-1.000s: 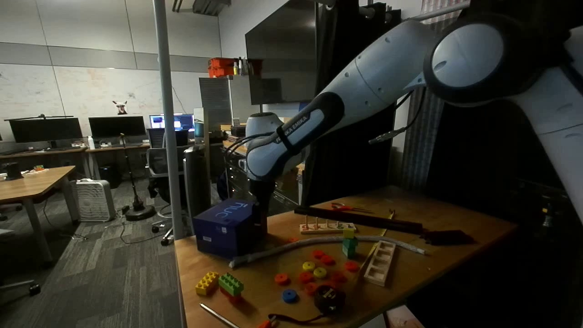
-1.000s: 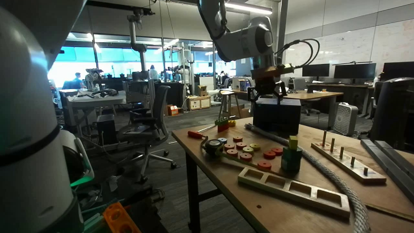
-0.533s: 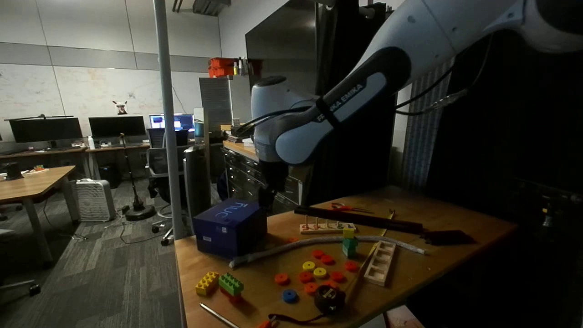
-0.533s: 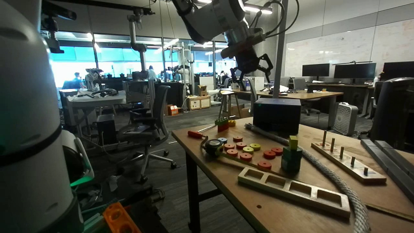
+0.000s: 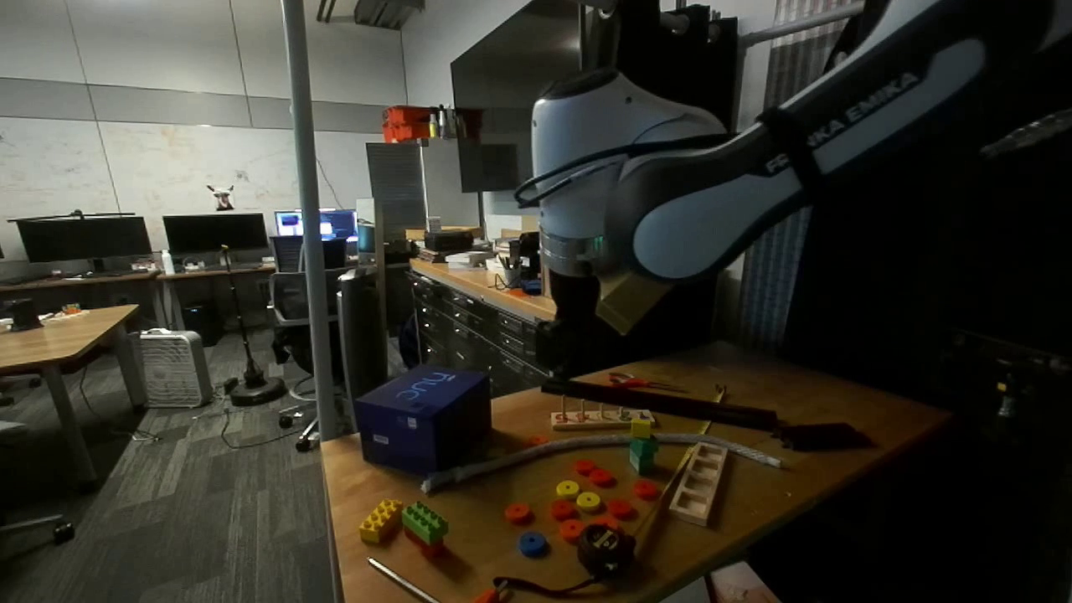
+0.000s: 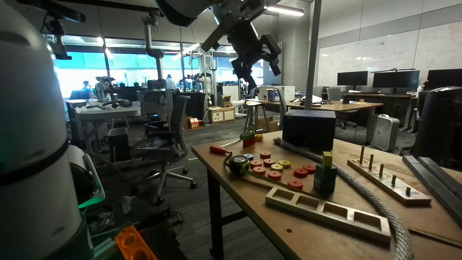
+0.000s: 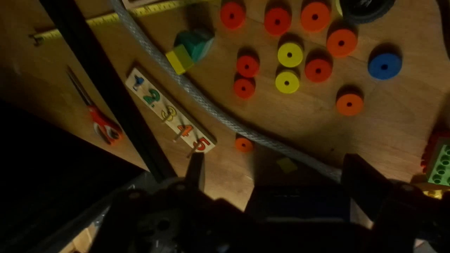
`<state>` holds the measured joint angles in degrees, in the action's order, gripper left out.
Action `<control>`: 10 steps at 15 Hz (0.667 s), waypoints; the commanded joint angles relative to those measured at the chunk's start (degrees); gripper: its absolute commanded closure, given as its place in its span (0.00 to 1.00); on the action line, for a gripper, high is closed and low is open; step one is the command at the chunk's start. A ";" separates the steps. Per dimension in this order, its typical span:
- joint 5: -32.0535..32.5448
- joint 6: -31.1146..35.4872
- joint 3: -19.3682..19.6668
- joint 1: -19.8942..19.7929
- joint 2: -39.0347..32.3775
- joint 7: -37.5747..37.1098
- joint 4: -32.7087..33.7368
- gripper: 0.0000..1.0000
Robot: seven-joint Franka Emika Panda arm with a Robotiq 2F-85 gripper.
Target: Remove the orange square from the wooden object.
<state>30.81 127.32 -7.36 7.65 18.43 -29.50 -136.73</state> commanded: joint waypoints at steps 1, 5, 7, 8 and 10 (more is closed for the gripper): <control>-1.51 -4.17 -1.37 0.13 14.57 -7.53 -9.90 0.00; -4.54 -8.17 1.28 1.69 27.49 -6.15 -17.14 0.00; -10.21 -7.94 2.00 -1.10 33.46 -0.20 -19.23 0.00; -13.03 -7.62 3.79 -1.37 35.63 2.65 -19.98 0.00; -18.73 -8.78 7.19 -2.28 39.79 8.78 -20.10 0.00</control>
<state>19.10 119.54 -4.16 6.83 49.98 -29.29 -154.89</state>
